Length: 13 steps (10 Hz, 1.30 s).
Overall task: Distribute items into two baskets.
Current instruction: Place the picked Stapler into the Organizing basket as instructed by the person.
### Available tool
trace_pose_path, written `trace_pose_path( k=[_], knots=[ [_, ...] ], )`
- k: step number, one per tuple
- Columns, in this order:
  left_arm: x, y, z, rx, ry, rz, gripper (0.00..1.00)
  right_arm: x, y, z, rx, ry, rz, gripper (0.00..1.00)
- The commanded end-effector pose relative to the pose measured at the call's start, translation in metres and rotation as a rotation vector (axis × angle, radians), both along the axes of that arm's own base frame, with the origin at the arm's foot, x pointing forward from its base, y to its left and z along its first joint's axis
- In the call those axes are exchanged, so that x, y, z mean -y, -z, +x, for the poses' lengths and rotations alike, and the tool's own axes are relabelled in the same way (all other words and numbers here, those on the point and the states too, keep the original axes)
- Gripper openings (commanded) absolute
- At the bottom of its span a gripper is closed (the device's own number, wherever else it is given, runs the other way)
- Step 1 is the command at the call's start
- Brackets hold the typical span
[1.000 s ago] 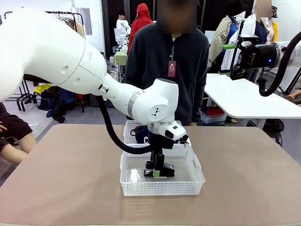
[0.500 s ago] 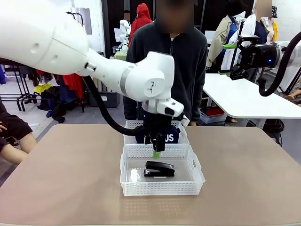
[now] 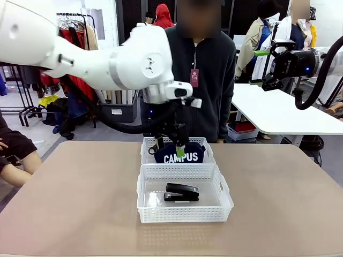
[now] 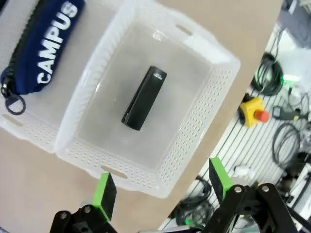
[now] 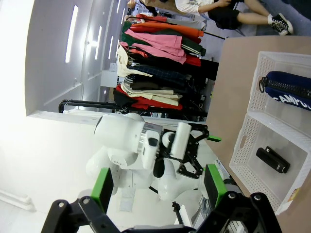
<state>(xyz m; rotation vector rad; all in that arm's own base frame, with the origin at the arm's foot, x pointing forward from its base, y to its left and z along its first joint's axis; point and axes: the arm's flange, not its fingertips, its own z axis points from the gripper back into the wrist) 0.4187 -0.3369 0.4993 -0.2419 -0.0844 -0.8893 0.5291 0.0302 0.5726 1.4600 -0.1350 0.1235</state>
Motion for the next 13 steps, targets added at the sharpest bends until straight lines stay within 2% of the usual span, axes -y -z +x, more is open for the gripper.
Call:
trace_pose_path(
  k=[1,2,4,5,6,10,12,13],
  knots=[
    [-0.029,0.005,-0.013,0.051,-0.099,-0.069,1.0,0.0,-0.002,-0.001,0.004,0.001,0.004,1.0],
    [-0.039,0.002,-0.013,0.075,-0.118,-0.162,1.0,0.0,-0.002,-0.001,0.004,0.001,0.004,1.0],
    [-0.046,0.003,-0.011,0.1,-0.171,-0.222,1.0,0.0,-0.002,-0.001,0.004,0.001,0.004,1.0],
    [-0.042,0.003,-0.011,0.166,-0.13,-0.227,1.0,0.0,-0.002,-0.001,0.004,0.001,0.004,1.0],
    [-0.042,-0.007,-0.001,0.076,-0.174,-0.171,1.0,0.0,-0.002,-0.001,0.004,0.001,0.004,1.0],
    [-0.039,-0.003,-0.003,0.093,-0.168,-0.183,1.0,0.0,-0.002,-0.001,0.004,0.001,0.004,1.0],
    [-0.078,-0.015,0.012,-0.133,-0.302,-0.38,1.0,0.0,-0.002,-0.001,0.004,0.001,0.004,1.0],
    [-0.102,-0.024,0.017,-0.201,-0.34,-0.49,1.0,0.0,-0.002,-0.001,0.004,0.001,0.004,1.0]
  ],
)
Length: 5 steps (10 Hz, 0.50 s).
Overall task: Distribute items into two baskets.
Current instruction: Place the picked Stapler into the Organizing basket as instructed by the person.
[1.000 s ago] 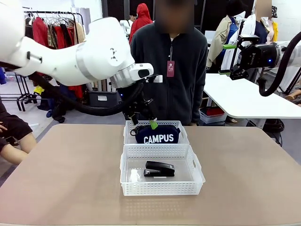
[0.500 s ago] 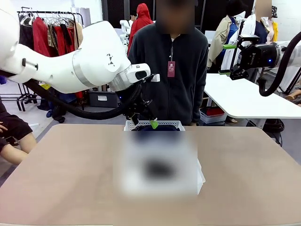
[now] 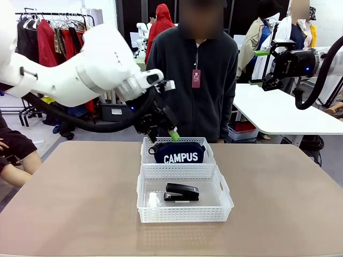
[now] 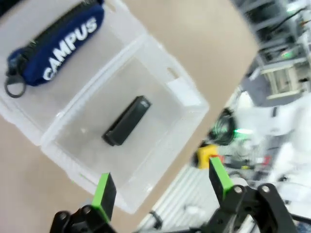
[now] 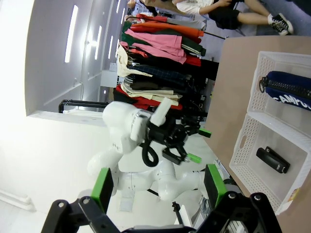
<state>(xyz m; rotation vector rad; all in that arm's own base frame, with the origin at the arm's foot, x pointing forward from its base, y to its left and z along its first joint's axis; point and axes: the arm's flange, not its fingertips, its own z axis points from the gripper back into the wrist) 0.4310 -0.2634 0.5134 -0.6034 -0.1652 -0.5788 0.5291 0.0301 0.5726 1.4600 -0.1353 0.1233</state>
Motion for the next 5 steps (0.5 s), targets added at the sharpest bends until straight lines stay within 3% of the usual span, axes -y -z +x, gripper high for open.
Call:
trace_pose_path(
  k=[1,2,5],
  knots=[
    [-0.038,-0.016,0.004,-0.085,-0.151,-0.213,1.0,0.0,-0.002,-0.001,0.004,0.001,0.004,1.0],
    [-0.061,-0.024,0.011,-0.107,-0.198,-0.276,1.0,0.0,-0.002,-0.001,0.004,0.001,0.004,1.0],
    [-0.139,-0.037,0.023,-0.192,-0.287,-0.664,1.0,0.0,-0.002,-0.001,0.004,0.001,0.004,1.0]
  ],
)
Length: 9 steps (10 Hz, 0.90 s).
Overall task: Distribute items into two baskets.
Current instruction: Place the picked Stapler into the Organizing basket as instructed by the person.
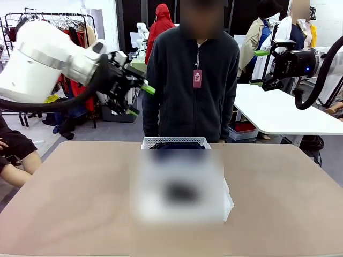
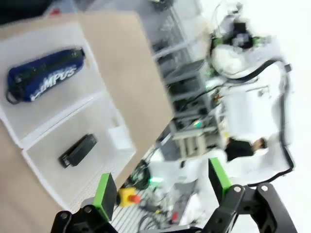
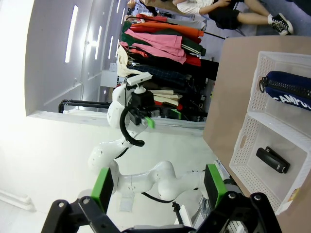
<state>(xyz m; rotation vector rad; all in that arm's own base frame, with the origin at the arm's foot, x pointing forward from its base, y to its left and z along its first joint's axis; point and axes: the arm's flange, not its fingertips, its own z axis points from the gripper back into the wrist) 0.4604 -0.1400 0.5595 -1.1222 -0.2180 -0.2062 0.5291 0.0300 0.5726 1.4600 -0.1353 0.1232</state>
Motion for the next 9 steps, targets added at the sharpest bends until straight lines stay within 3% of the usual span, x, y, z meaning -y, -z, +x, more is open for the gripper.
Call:
trace_pose_path(
  k=[1,6,7,9],
  knots=[
    [-0.034,0.011,-0.008,-0.004,-0.104,-0.201,1.0,0.0,-0.002,-0.001,0.004,0.001,0.004,1.0],
    [-0.109,0.023,-0.005,-0.019,-0.124,-0.377,1.0,0.0,-0.002,-0.001,0.004,0.001,0.004,1.0],
    [-0.101,0.023,-0.002,-0.034,-0.117,-0.262,1.0,0.0,-0.002,-0.001,0.004,0.001,0.004,1.0],
    [-0.105,0.02,-0.004,-0.044,-0.151,-0.327,1.0,0.0,-0.002,-0.001,0.004,0.001,0.004,1.0]
  ],
)
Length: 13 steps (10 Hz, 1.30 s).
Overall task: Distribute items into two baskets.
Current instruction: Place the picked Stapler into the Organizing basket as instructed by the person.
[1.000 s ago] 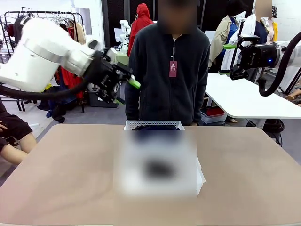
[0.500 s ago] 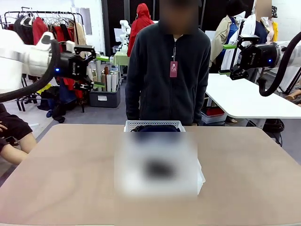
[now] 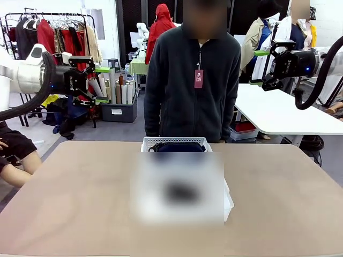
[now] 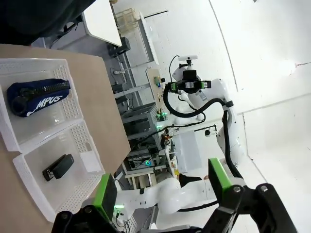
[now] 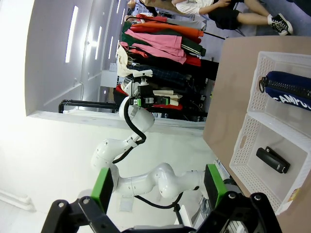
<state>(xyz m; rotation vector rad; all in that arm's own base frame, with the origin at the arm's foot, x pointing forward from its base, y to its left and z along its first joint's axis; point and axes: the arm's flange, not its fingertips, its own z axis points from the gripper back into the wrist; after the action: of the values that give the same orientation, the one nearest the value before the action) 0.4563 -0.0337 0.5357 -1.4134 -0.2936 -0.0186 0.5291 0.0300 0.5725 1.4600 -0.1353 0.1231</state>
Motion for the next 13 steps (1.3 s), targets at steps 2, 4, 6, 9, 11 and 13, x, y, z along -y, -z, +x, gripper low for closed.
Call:
trace_pose_path(
  k=[2,4,6,9,11,13],
  knots=[
    [0.001,-0.004,0.0,0.003,-0.01,-0.015,1.0,0.0,-0.002,-0.001,0.004,0.001,0.004,1.0],
    [-0.008,-0.001,0.008,0.005,-0.012,-0.018,1.0,0.0,-0.002,-0.001,0.004,0.001,0.004,1.0],
    [-0.013,-0.007,0.018,0.032,-0.013,-0.047,1.0,0.0,-0.002,-0.001,0.004,0.001,0.004,1.0],
    [-0.022,-0.016,0.024,0.007,0.022,-0.145,1.0,0.0,-0.002,-0.001,0.004,0.001,0.004,1.0],
    [-0.023,-0.017,0.024,-0.004,0.028,-0.176,1.0,0.0,-0.002,-0.001,0.004,0.001,0.004,1.0],
    [-0.022,-0.018,0.023,0.004,0.028,-0.181,1.0,0.0,-0.002,-0.001,0.004,0.001,0.004,1.0]
  ],
)
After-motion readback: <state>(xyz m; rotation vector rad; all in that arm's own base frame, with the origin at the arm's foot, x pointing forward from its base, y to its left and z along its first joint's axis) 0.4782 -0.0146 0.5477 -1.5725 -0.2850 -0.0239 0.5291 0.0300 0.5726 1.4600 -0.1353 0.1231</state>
